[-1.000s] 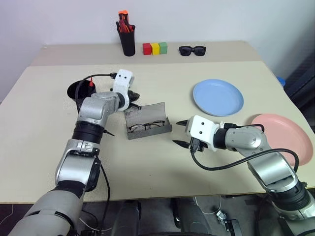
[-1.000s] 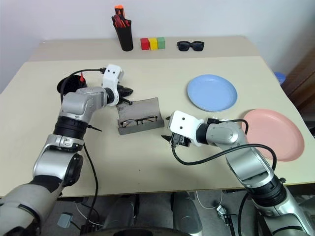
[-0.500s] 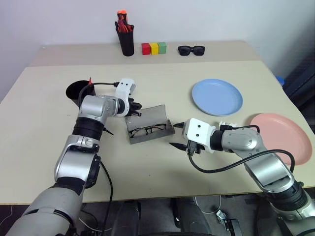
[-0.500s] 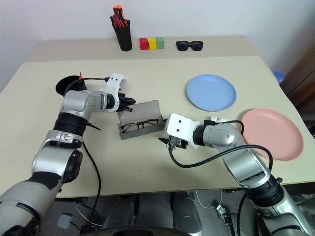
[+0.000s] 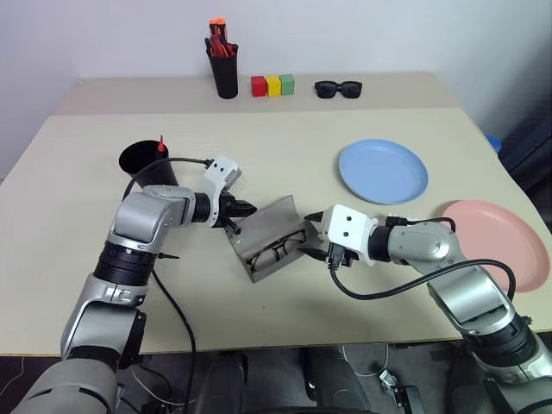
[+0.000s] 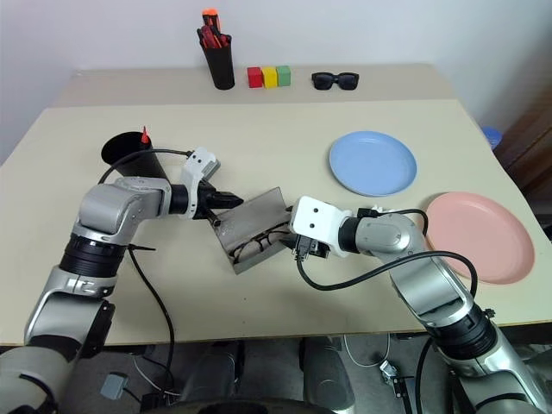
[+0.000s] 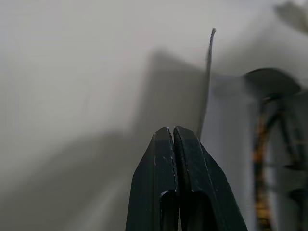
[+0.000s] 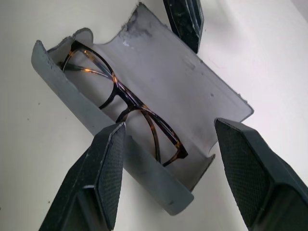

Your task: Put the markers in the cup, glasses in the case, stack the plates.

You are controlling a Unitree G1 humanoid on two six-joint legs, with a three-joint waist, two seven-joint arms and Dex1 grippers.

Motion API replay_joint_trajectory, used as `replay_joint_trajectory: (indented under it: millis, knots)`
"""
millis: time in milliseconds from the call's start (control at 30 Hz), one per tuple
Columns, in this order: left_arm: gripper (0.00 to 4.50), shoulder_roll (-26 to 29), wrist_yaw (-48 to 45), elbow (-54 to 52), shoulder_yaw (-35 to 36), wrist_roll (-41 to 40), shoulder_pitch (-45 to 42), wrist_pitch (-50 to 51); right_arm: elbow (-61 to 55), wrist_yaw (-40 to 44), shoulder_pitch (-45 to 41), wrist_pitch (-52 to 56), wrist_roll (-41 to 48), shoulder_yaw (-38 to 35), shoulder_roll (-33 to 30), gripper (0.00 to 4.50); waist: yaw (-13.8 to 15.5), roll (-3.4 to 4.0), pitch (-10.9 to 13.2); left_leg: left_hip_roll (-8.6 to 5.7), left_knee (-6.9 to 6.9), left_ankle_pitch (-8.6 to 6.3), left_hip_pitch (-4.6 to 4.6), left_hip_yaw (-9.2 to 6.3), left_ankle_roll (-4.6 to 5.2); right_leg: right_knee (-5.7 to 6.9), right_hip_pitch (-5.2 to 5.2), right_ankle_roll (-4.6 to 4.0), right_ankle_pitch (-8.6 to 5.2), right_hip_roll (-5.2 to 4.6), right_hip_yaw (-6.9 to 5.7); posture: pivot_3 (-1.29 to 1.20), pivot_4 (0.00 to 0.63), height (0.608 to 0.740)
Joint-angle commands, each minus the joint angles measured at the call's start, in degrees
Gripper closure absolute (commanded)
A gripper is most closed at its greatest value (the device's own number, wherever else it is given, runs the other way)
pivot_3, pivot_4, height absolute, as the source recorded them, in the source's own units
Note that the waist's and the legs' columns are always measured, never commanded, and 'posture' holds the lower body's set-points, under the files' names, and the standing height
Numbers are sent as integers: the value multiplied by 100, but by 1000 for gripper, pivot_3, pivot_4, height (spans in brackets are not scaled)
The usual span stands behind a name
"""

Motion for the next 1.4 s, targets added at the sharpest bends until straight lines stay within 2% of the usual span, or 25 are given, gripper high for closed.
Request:
replay_joint_trajectory:
  millis: [33, 233, 400, 467, 600, 800, 967, 1133, 1300, 1400]
  knots:
    - [4444, -62, 124, -179, 296, -219, -53, 115, -95, -28, -12, -55, 14, -103, -36, 1534, -3, 0, 0, 0, 0, 0, 0, 0, 0, 0, 0, 0, 0, 0, 0, 0, 150, 740]
    - [4444, -202, 58, -954, 238, -700, 77, 416, 78, -69, -67, -88, 21, -347, -113, 1534, -8, 0, 0, 0, 0, 0, 0, 0, 0, 0, 0, 0, 0, 0, 0, 0, 150, 740]
    - [4444, -9, -86, -1610, -46, -918, 454, 490, 276, -75, -126, -130, 130, -754, -220, 1534, -19, 0, 0, 0, 0, 0, 2, 1, 0, 1, 0, 0, 1, 0, 1, 0, 150, 740]
    - [4444, -30, -79, -1680, 73, -1019, 573, 365, 352, -75, -123, -164, 140, -846, -279, 1534, -16, 0, 0, 1, 0, 0, 4, 1, 0, 2, 0, -1, 1, 0, 1, 0, 150, 740]
    - [4444, -458, 953, -930, 835, -704, 290, 17, 357, -58, 19, -229, 131, -933, -355, 1534, 9, -2, 0, 0, 4, 0, 2, 0, 0, 1, 3, -2, 0, 0, 1, 0, 150, 740]
    - [4444, -403, 1600, -426, 905, -481, 53, 516, 179, -49, 132, -198, 196, -888, -299, 1534, -10, -1, 0, 0, 2, 0, 2, 1, 1, -1, 2, 1, 0, 0, 1, 0, 150, 740]
    - [4444, 68, 955, -886, 201, -722, 357, 819, 146, -60, 163, -214, 249, -876, -298, 1534, -18, -1, 0, 0, 0, 0, 3, 1, 0, 1, 2, 0, 0, 0, 1, 0, 150, 740]
    - [4444, 266, 251, -1580, 110, -1163, 697, 545, 150, -45, 311, -198, 370, -1060, -350, 1534, 3, -1, 0, 0, 2, 0, 1, 1, 0, -1, 3, -1, 0, -1, 1, 0, 150, 740]
    - [4444, 256, 23, -1756, 180, -1337, 823, 304, 21, 132, 597, -126, 950, -1420, -297, 1534, 2, -1, 0, 0, 2, 0, 2, 1, 0, -1, 3, -2, -1, -1, 1, 0, 150, 740]
    - [4444, 294, -155, -1881, 154, -1539, 833, 377, 98, 85, 719, -167, 1007, -1501, -316, 1534, -7, -1, 0, 0, 2, 0, 2, 1, 0, -1, 3, -2, -1, -1, 1, 0, 150, 740]
